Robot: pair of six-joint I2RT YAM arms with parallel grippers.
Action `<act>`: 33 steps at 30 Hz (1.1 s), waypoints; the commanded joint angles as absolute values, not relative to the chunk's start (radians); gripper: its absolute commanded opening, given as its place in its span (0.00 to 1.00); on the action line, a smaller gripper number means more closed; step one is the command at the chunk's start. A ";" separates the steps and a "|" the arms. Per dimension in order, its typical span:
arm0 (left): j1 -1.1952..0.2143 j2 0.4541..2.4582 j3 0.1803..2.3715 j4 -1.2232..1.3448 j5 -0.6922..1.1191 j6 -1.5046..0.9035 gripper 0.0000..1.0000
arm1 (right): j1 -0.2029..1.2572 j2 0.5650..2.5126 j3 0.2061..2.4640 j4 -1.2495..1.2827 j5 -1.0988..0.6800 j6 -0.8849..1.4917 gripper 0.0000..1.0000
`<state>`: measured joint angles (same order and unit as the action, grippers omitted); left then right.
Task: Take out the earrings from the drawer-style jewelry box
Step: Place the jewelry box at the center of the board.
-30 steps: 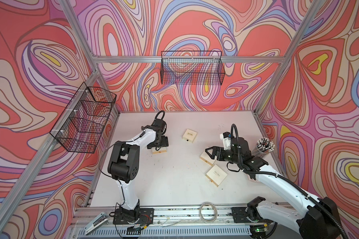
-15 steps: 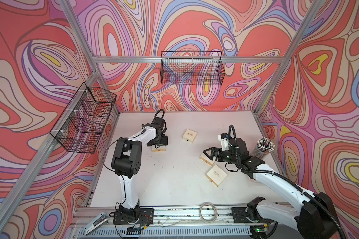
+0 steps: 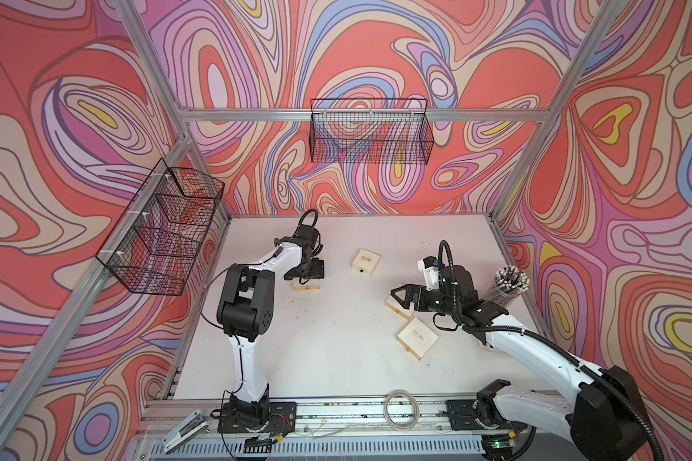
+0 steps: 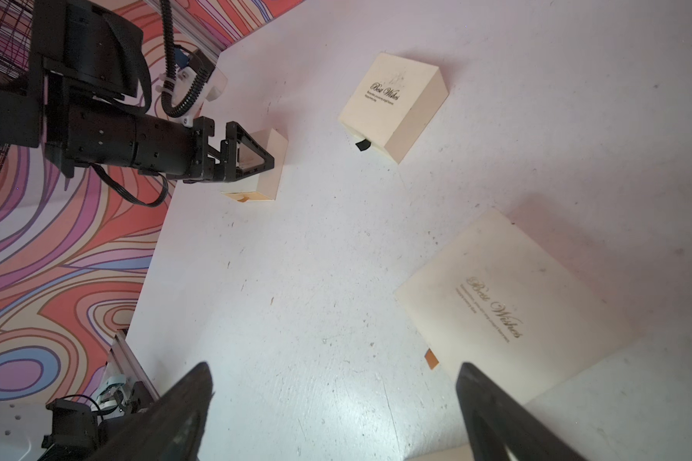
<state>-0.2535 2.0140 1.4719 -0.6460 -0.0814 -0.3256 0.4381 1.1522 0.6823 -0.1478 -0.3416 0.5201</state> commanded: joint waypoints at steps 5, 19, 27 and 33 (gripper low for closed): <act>-0.250 1.984 1.453 -0.674 -0.140 -0.325 1.00 | 0.441 1.157 0.703 -0.135 -0.353 0.511 0.98; -0.249 1.845 1.388 -0.647 -0.102 -0.373 1.00 | 0.441 1.166 0.720 -0.132 -0.328 0.525 0.98; -0.248 1.661 1.328 -0.609 -0.010 -0.442 1.00 | 0.441 1.254 0.828 -0.148 -0.268 0.535 0.97; -0.245 1.422 1.193 -0.469 0.190 -0.506 1.00 | 0.441 1.420 0.978 -0.183 -0.172 0.514 0.93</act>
